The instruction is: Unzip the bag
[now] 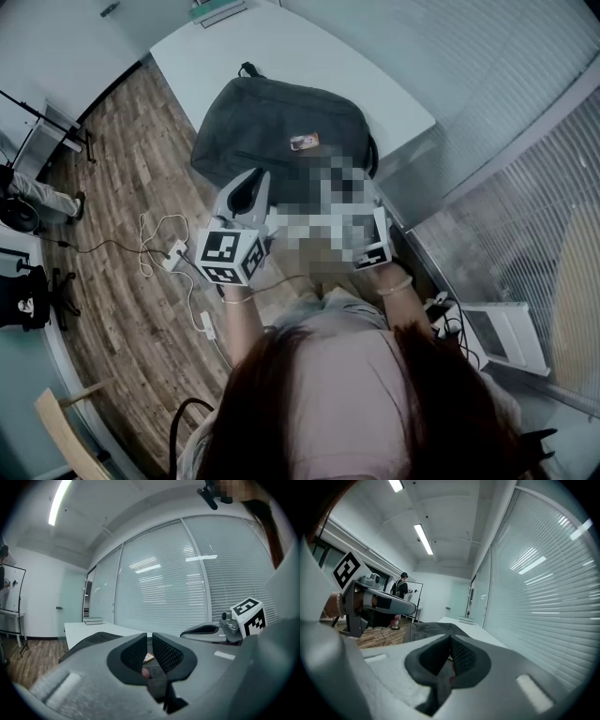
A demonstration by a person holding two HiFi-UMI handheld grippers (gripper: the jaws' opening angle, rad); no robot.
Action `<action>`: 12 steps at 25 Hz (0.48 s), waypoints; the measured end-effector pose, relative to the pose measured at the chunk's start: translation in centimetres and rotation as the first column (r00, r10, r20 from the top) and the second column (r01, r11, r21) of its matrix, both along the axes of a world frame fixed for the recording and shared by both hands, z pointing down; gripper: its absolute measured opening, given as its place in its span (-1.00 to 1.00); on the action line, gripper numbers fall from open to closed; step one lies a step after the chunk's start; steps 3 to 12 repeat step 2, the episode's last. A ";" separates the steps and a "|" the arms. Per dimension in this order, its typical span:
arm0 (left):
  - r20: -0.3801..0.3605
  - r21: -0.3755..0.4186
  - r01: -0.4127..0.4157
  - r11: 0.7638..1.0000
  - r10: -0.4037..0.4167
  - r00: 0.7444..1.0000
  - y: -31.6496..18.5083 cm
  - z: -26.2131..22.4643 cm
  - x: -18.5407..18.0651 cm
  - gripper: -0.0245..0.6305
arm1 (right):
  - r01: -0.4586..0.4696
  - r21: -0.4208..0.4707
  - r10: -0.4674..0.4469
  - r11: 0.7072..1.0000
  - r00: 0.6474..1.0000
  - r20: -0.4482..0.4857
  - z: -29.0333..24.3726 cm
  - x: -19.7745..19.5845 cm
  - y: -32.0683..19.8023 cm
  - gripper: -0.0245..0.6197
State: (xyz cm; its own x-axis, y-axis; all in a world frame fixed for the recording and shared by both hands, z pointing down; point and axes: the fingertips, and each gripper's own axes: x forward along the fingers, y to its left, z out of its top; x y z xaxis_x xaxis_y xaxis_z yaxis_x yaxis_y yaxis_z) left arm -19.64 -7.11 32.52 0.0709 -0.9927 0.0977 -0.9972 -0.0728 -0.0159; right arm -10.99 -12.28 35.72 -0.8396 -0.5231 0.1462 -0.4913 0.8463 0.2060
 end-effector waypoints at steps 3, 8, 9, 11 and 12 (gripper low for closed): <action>-0.001 0.000 -0.009 1.000 0.009 1.000 0.3 -0.2 -0.5 -0.79 | -0.002 0.003 0.002 1.000 1.000 -0.003 -0.2 -0.5 0.5 -0.91; -0.001 0.000 -0.009 1.000 0.009 1.000 0.3 -0.2 -0.5 -0.79 | -0.002 0.003 0.002 1.000 1.000 -0.003 -0.2 -0.5 0.5 -0.91; -0.001 0.000 -0.009 1.000 0.009 1.000 0.3 -0.2 -0.5 -0.79 | -0.002 0.003 0.002 1.000 1.000 -0.003 -0.2 -0.5 0.5 -0.91; -0.001 0.000 -0.009 1.000 0.009 1.000 0.3 -0.2 -0.5 -0.79 | -0.002 0.003 0.002 1.000 1.000 -0.003 -0.2 -0.5 0.5 -0.91; -0.001 0.000 -0.009 1.000 0.009 1.000 0.3 -0.2 -0.5 -0.79 | -0.002 0.003 0.002 1.000 1.000 -0.003 -0.2 -0.5 0.5 -0.91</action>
